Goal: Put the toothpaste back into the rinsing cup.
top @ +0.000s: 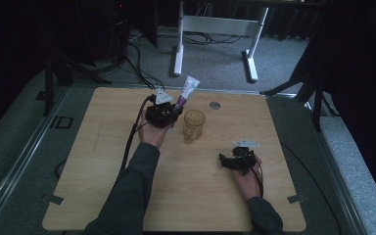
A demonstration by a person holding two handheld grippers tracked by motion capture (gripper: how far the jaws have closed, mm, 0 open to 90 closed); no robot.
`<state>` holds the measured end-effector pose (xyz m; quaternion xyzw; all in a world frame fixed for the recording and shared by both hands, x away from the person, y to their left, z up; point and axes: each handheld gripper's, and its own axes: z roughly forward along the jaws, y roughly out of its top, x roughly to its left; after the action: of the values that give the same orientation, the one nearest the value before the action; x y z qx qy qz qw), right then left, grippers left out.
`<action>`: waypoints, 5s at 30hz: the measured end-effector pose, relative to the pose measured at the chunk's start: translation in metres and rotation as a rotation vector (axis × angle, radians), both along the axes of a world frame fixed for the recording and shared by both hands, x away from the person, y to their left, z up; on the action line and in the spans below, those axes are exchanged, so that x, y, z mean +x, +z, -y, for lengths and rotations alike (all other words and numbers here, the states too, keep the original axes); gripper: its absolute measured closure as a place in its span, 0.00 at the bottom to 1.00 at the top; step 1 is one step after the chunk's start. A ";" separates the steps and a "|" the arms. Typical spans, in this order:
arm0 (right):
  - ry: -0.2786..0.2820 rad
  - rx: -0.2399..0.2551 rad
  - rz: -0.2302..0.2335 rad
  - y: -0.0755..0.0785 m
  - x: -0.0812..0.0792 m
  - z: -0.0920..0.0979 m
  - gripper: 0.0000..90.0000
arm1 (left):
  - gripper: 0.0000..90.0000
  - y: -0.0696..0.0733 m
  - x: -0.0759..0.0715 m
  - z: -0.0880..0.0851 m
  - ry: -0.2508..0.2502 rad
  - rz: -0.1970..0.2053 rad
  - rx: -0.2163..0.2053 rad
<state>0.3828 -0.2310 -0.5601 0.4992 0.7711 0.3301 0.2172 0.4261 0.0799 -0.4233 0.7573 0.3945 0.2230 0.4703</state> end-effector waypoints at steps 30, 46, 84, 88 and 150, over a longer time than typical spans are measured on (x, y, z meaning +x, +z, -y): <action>0.002 0.001 0.000 0.000 0.000 0.000 0.21 | 0.81 0.007 0.012 0.021 -0.020 0.033 -0.022; 0.004 0.001 0.000 0.000 0.000 0.000 0.21 | 0.81 0.000 0.021 0.029 -0.014 0.039 -0.058; 0.005 0.001 0.000 0.000 0.000 0.000 0.21 | 0.80 0.005 0.034 0.043 -0.017 0.046 -0.094; 0.005 0.001 0.000 0.000 0.000 0.000 0.21 | 0.80 0.006 0.035 0.046 -0.026 0.051 -0.086; 0.008 0.000 0.000 0.000 0.000 0.000 0.21 | 0.80 -0.032 0.063 0.073 -0.016 0.041 -0.064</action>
<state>0.3827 -0.2309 -0.5601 0.4963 0.7731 0.3308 0.2158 0.4889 0.0067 -0.4551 0.7402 0.3857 0.2220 0.5040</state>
